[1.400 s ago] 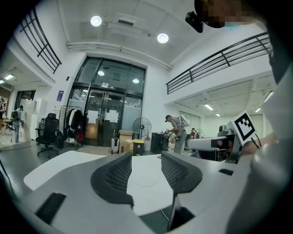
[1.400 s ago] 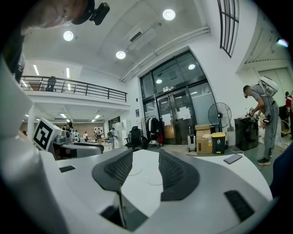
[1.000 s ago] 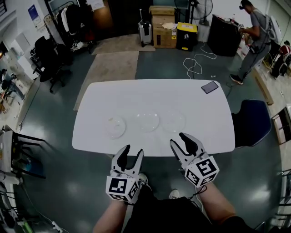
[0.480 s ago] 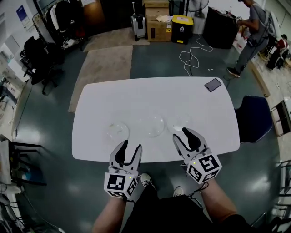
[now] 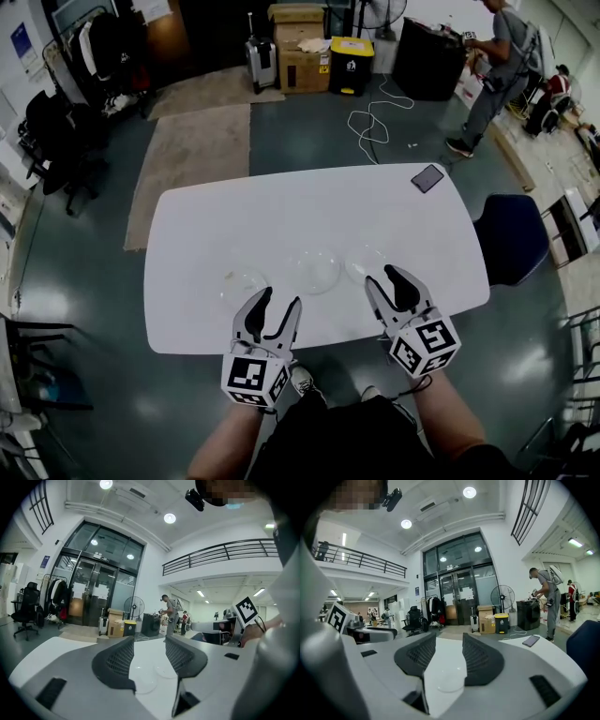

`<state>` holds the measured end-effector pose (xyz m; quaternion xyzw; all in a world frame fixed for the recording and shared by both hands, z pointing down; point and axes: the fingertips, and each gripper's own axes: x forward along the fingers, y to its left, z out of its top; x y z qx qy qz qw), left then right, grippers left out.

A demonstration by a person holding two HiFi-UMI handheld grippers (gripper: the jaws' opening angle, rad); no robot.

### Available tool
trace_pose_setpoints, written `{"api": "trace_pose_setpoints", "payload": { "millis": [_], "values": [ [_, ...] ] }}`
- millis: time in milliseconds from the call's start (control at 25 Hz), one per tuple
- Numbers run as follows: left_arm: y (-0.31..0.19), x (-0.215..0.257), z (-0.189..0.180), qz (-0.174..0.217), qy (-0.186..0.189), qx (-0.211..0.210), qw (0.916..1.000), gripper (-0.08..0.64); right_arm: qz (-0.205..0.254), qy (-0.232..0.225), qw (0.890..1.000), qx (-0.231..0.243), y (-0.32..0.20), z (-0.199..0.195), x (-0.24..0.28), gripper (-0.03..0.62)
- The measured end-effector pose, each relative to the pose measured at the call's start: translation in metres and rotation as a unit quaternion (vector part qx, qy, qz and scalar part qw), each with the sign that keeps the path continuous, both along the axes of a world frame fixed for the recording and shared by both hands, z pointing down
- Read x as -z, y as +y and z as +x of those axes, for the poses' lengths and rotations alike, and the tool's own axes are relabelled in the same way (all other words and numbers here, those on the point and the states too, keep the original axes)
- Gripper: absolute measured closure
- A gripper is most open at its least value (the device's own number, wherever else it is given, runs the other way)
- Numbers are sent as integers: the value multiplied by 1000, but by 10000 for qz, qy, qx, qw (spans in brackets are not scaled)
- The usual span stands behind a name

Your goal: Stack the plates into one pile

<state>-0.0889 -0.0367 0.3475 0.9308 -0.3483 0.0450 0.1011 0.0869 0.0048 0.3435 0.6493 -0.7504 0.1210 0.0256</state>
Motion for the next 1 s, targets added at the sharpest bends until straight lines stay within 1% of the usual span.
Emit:
{"api": "trace_pose_setpoints", "payload": {
  "millis": [240,520,720,1000],
  "values": [
    [-1,0,3,-20,14,-427,9991,348,9,55,9995,-308,-1,-6,6,411],
    [1,-4,22,-99,44,-673,9977,347,-57,128,9987,-498,3,8,4,411],
    [5,-16,42,-159,8,-735,9972,347,-112,98,9984,-538,3,28,-7,411],
    [5,-34,76,-303,-158,-609,9976,348,-180,-21,9992,-357,-8,61,-22,411]
  ]
}}
